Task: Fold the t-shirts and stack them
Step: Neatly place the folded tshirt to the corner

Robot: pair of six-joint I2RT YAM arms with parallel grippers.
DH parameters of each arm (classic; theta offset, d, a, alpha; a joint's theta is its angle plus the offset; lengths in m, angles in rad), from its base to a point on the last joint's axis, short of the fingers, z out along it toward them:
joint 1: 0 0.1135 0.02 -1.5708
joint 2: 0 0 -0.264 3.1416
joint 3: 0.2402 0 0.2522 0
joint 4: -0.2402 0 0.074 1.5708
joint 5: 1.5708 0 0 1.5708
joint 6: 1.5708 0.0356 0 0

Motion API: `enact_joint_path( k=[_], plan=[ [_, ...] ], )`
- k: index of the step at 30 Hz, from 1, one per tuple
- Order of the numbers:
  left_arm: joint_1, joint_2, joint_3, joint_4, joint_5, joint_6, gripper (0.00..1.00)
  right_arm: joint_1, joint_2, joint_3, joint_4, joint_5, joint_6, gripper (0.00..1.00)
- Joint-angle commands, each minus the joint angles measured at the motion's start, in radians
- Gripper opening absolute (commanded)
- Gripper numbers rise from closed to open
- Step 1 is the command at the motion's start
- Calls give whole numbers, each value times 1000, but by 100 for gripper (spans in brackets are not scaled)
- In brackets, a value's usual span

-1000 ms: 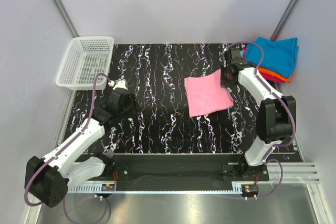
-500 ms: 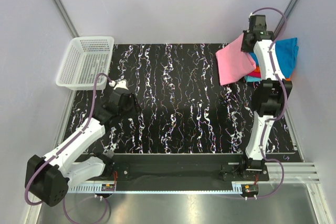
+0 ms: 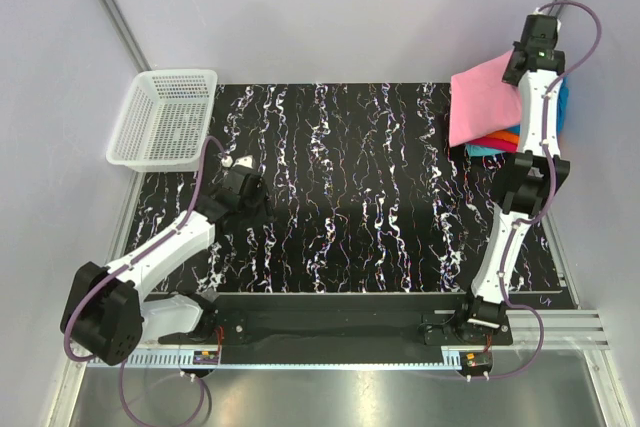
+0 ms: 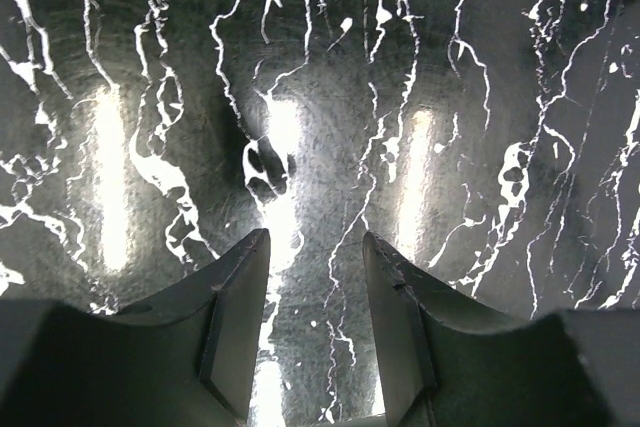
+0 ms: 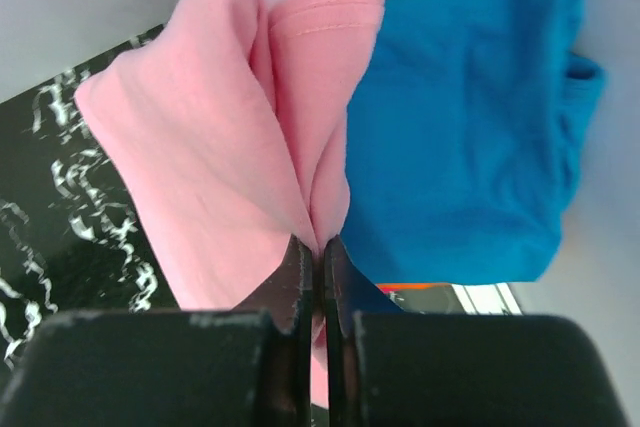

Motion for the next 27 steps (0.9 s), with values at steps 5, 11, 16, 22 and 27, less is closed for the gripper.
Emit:
enact_joint_path(
  k=[5, 11, 16, 22, 27],
  plan=[
    [-10, 16, 15, 84, 36, -11, 47, -65, -133, 5, 79, 73, 50, 0],
    [-18, 22, 8, 86, 33, -14, 47, -119, -135, 23, 94, 79, 73, 0],
    [-20, 39, 12, 86, 31, -11, 47, -140, -118, 25, 111, 100, 76, 0],
    [-24, 55, 11, 92, 30, -8, 47, -151, -95, 11, 108, 171, 81, 0],
    [-24, 77, 12, 95, 31, -5, 47, -156, -58, -7, 103, 212, 89, 0]
  ],
)
